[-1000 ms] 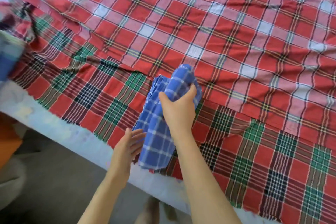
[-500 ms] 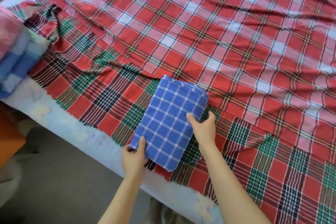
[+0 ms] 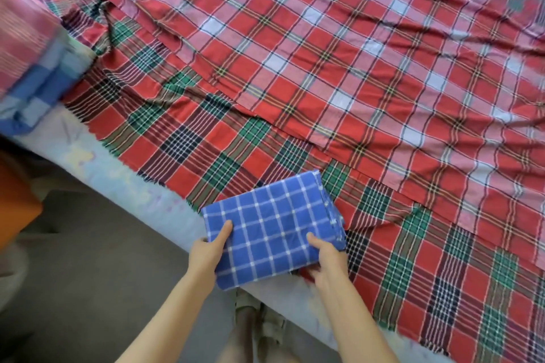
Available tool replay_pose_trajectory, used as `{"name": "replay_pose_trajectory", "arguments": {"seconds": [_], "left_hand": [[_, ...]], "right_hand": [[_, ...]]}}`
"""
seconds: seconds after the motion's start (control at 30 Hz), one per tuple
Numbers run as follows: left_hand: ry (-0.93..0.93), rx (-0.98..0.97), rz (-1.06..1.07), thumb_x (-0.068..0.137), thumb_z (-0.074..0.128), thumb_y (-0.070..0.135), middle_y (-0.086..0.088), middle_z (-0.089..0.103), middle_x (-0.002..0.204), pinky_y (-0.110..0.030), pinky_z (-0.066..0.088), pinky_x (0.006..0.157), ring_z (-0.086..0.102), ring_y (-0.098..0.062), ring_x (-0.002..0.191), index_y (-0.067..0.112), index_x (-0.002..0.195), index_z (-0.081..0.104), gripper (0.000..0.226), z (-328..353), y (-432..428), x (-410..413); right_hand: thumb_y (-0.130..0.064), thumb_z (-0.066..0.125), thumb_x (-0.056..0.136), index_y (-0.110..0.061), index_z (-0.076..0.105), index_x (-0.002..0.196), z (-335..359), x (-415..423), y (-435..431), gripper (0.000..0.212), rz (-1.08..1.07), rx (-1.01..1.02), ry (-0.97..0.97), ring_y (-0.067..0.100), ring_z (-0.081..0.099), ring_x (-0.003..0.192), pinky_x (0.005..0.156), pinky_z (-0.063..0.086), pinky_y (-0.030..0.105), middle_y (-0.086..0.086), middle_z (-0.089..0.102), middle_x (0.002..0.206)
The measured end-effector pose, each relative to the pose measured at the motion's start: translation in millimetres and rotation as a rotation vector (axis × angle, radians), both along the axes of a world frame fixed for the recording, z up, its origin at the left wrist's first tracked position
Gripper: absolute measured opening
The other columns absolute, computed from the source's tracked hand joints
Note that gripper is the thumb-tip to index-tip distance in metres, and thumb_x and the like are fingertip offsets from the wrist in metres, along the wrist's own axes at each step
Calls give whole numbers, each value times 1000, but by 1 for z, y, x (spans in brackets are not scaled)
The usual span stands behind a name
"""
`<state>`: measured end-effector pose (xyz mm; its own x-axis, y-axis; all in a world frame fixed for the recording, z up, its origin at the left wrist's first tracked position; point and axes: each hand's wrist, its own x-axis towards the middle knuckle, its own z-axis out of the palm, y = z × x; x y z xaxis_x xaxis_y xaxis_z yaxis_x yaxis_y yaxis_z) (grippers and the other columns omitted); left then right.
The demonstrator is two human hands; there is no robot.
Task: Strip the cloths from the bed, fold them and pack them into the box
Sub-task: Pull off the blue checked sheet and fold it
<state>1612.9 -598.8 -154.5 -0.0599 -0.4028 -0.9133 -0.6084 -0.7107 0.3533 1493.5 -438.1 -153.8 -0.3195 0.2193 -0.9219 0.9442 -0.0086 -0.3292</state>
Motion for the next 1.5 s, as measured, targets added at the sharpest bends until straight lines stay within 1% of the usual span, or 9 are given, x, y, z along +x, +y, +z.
{"name": "replay_pose_trajectory", "arguments": {"seconds": [0.3, 0.43, 0.63, 0.73, 0.83, 0.97, 1.1, 1.3, 1.5], "left_hand": [[151, -393, -168, 90, 60, 37, 2, 64, 92, -25, 46, 60, 60, -13, 78, 11, 108, 60, 31, 73, -13, 5], [266, -442, -254, 87, 66, 29, 2, 67, 91, -23, 47, 61, 62, -10, 79, 13, 98, 63, 20, 150, -86, 7], [328, -506, -23, 92, 61, 20, -7, 70, 101, -37, 52, 79, 66, -24, 91, 8, 106, 63, 20, 224, -193, 47], [340, -551, 81, 95, 55, 18, -7, 68, 103, -33, 50, 71, 65, -22, 89, 11, 109, 62, 17, 241, -250, 73], [335, -599, 144, 96, 53, 17, -10, 66, 105, -33, 50, 71, 63, -27, 92, 7, 113, 58, 20, 255, -333, 98], [240, -718, 131, 96, 53, 17, -17, 67, 108, -52, 49, 90, 63, -34, 98, 6, 107, 61, 18, 255, -468, 122], [17, -917, -30, 95, 52, 19, -11, 65, 98, -40, 47, 83, 61, -35, 97, 6, 99, 63, 17, 251, -597, 123], [-365, -956, -509, 89, 56, 28, -17, 53, 130, -43, 42, 94, 50, -38, 118, 13, 138, 43, 54, 226, -694, 84], [-176, -979, -648, 88, 52, 16, -18, 61, 117, -38, 42, 89, 54, -38, 110, 8, 119, 62, 34, 197, -708, 9]], "right_hand": [[-4, 71, 80, -1, 61, 86, 88, -34, -12, 12, 288, 159, 326, 28, 63, 73, 69, 54, 41, 10, 63, 81], [-4, 66, 84, 3, 58, 84, 157, -41, -52, 10, 476, 41, 534, 23, 50, 69, 62, 40, 34, 11, 55, 78], [3, 59, 87, 0, 56, 88, 236, -24, -170, 5, 672, -188, 712, 23, 53, 73, 66, 45, 37, 11, 55, 80], [3, 61, 86, 2, 57, 94, 256, -9, -241, 9, 741, -263, 757, 26, 55, 75, 69, 49, 43, 12, 57, 83], [1, 62, 84, 0, 56, 90, 262, 12, -329, 8, 797, -317, 740, 25, 54, 75, 67, 45, 41, 13, 56, 83], [5, 67, 77, -3, 58, 80, 245, 38, -459, 13, 804, -353, 676, 24, 56, 73, 64, 44, 35, 14, 59, 81], [12, 65, 73, -7, 57, 75, 226, 59, -577, 20, 715, -363, 593, 25, 60, 71, 65, 51, 36, 15, 64, 81], [-1, 68, 74, -2, 53, 100, 182, 78, -647, 30, 761, -169, 385, 28, 64, 83, 67, 53, 37, 13, 62, 93], [-20, 78, 67, -15, 51, 106, 169, 40, -637, 48, 1069, -101, 352, 18, 64, 84, 71, 53, 33, 4, 63, 101]]}}
